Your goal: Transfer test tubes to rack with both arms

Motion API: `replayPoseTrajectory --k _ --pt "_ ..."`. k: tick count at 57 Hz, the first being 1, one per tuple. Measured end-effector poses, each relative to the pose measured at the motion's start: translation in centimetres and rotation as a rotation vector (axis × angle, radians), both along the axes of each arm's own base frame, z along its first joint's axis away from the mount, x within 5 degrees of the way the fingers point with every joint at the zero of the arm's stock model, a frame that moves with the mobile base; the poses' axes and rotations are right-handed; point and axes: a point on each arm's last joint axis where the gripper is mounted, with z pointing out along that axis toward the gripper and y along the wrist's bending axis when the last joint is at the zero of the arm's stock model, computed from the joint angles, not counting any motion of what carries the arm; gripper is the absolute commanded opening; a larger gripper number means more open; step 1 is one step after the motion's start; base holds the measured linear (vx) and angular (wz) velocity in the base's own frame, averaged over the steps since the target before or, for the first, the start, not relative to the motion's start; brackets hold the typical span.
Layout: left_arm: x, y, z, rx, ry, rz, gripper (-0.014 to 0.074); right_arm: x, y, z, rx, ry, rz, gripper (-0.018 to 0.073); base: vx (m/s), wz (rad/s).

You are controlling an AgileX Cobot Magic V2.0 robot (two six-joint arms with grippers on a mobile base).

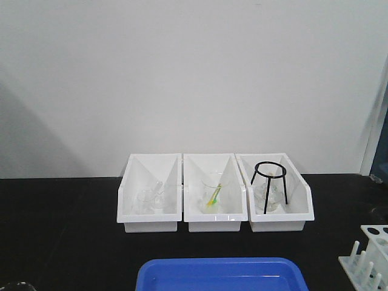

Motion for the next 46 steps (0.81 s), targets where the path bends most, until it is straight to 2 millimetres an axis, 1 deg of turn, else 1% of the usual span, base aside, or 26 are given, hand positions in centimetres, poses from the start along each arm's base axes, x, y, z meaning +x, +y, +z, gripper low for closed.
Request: replayPoseTrajectory --k 10,46 --pt "0.00 0.00 0.00 0.000 0.000 0.000 -0.0020 0.02 0.06 0.57 0.014 -0.062 0.006 -0.0008 0.00 0.00" --pt "0.00 0.00 0.00 0.000 0.000 0.000 -0.0020 0.02 0.07 0.62 0.014 -0.068 0.007 -0.0008 0.00 0.00"
